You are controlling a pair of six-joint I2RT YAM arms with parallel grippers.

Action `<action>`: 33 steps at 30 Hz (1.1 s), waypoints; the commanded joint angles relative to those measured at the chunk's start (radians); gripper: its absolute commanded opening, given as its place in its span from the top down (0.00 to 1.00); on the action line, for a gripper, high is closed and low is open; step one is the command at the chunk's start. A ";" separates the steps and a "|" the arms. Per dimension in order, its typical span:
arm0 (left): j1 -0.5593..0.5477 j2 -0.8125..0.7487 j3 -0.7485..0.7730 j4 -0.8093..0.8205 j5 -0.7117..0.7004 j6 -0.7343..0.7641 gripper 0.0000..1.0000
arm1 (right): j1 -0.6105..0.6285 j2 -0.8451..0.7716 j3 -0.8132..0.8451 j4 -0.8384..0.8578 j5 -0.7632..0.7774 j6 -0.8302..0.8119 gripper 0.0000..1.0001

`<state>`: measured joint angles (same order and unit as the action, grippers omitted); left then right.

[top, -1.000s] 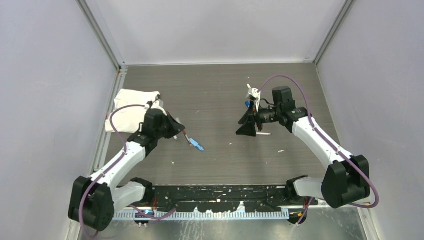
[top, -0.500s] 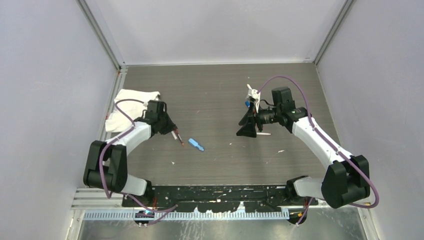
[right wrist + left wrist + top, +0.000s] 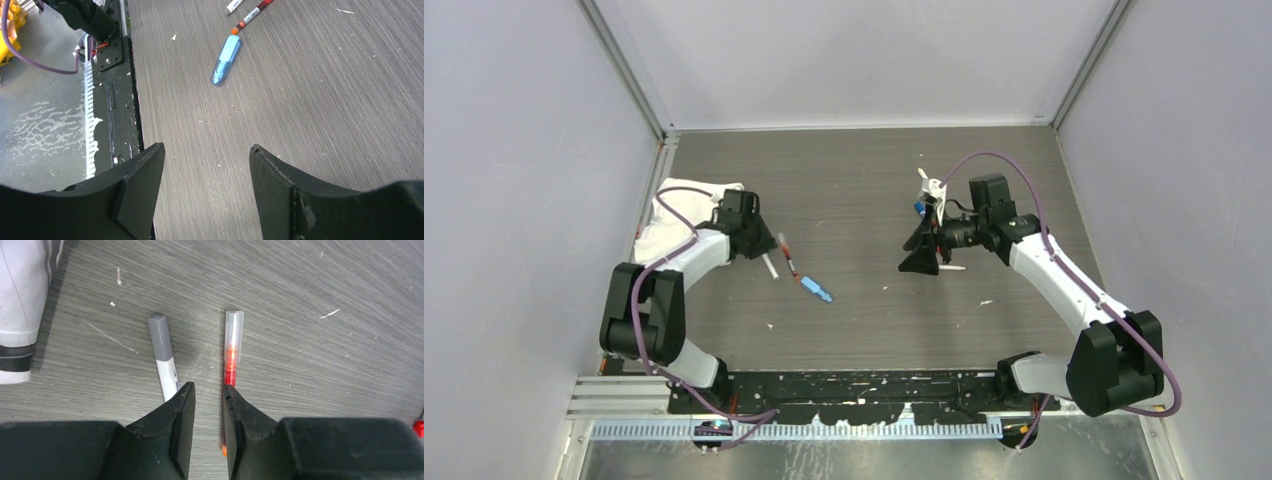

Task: Insert the pens into the pen caps
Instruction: Place the pen at the center of the board.

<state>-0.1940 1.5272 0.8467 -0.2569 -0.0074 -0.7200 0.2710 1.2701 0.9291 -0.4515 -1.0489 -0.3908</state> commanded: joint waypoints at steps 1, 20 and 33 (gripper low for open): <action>0.010 -0.044 0.047 -0.016 -0.009 0.021 0.71 | -0.016 -0.021 0.039 -0.009 -0.013 -0.023 0.31; 0.010 -0.643 -0.257 0.244 0.495 -0.003 0.45 | -0.154 -0.073 -0.020 0.032 0.030 -0.106 0.31; 0.010 -0.904 -0.471 0.339 0.466 -0.143 0.08 | -0.219 -0.009 0.006 -0.022 0.100 -0.141 0.30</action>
<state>-0.1894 0.6468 0.4225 0.0078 0.4366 -0.8120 0.0643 1.2449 0.9085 -0.4633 -0.9684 -0.5003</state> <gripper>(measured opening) 0.934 0.699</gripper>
